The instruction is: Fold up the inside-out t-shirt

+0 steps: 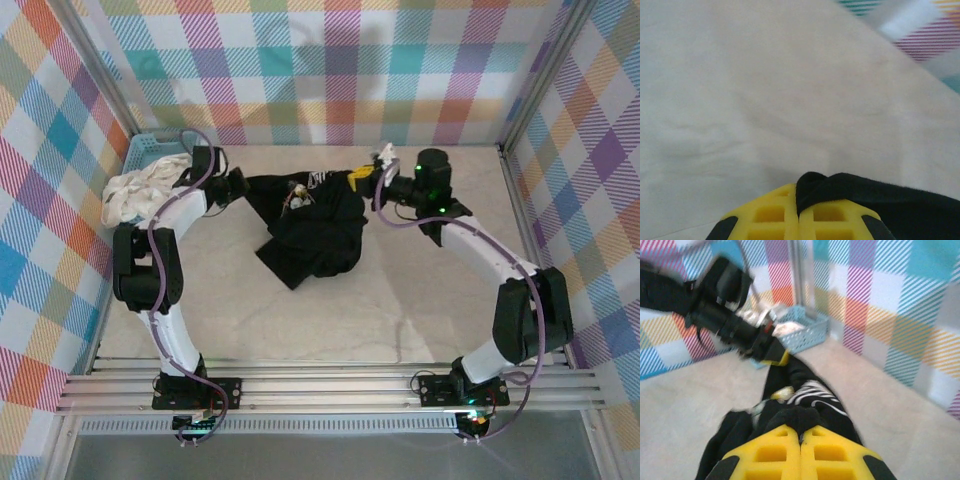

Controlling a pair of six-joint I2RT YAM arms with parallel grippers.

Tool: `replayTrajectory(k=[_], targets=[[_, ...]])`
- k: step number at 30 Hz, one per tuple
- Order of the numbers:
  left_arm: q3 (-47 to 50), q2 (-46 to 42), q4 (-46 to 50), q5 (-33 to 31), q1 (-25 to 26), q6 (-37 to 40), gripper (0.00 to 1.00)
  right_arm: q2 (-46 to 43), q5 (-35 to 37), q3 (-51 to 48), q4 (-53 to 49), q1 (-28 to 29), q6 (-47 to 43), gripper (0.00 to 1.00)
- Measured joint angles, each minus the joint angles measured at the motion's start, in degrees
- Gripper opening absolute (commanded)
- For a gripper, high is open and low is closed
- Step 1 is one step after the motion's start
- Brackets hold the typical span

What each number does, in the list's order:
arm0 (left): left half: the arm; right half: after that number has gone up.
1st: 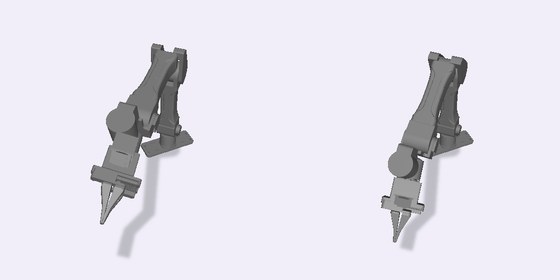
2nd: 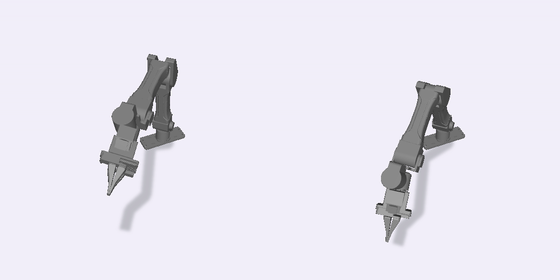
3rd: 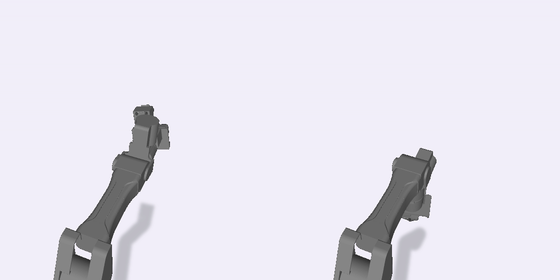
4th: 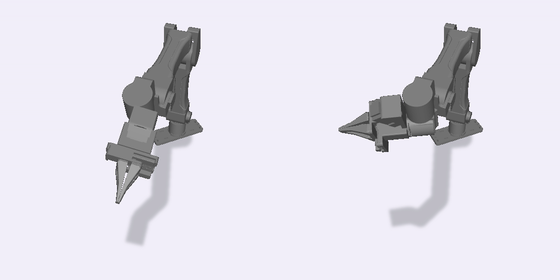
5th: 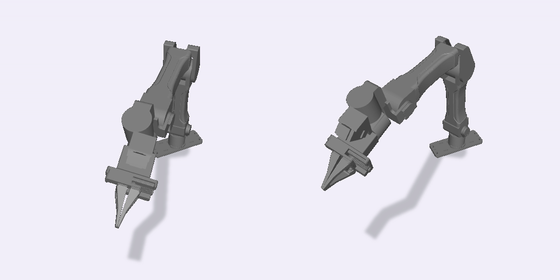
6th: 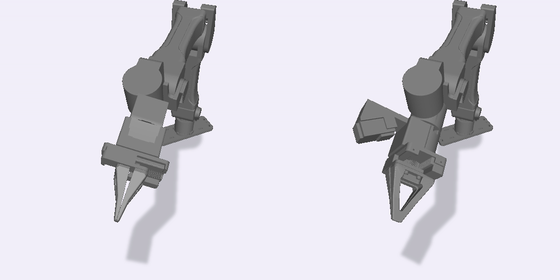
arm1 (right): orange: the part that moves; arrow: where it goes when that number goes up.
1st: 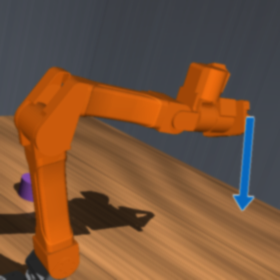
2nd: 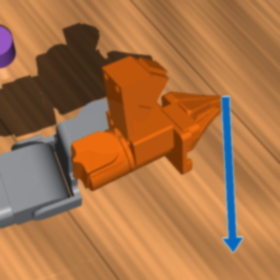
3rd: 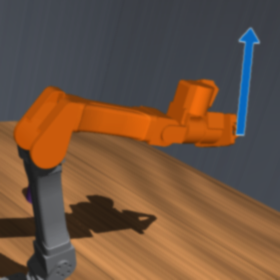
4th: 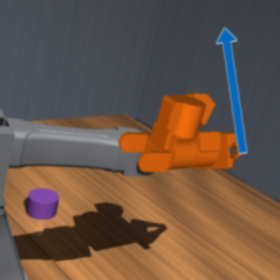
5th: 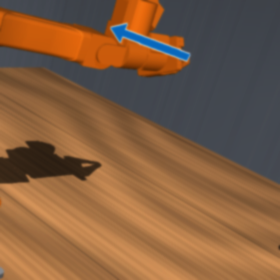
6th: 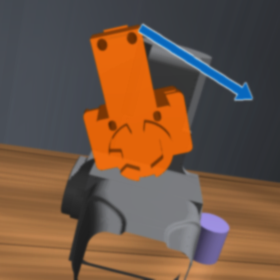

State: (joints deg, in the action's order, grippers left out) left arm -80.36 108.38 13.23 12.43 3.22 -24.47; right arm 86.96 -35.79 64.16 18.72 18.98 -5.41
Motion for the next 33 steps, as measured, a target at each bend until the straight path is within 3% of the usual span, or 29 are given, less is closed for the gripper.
replayTrajectory(k=[5, 11, 14, 18, 20, 22, 24, 27, 33], targets=[[4.8, 0.2, -0.3, -0.1, 1.2, -0.3, 0.34, 0.1, -2.7, 0.0, 5.0, -0.3, 3.3, 0.00], [14.5, -4.3, -3.6, -1.9, 5.4, -0.1, 0.67, 1.6, -5.3, 0.5, 3.9, -0.3, 3.3, 0.00], [19.2, -10.9, -6.3, -0.9, 8.5, 0.3, 0.73, 2.6, -5.7, 1.3, 2.5, -0.3, 2.8, 0.00], [19.6, -15.8, -13.7, 6.0, 14.3, 1.7, 0.74, 2.7, -5.8, 1.8, 0.9, -0.3, 2.2, 0.00], [18.3, -15.6, -15.3, 8.2, 17.7, 3.2, 0.71, 2.7, -6.0, 2.1, 0.5, -0.3, 2.0, 0.00], [15.3, -13.7, -14.9, 9.2, 20.3, 5.1, 0.57, 2.7, -6.4, 2.4, 0.1, -0.3, 2.0, 0.00], [11.2, -10.0, -14.8, 9.4, 22.0, 6.4, 0.30, 2.7, -6.8, 2.8, 0.0, -0.3, 2.0, 0.00], [6.6, -5.0, -15.0, 9.3, 21.5, 6.7, 0.01, 2.6, -6.9, 3.4, -1.0, -0.3, 2.3, 0.00], [7.5, -4.3, -16.0, 8.7, 16.5, 3.3, 0.00, -1.6, -7.3, 5.2, -3.4, -2.8, 6.5, 0.00]])
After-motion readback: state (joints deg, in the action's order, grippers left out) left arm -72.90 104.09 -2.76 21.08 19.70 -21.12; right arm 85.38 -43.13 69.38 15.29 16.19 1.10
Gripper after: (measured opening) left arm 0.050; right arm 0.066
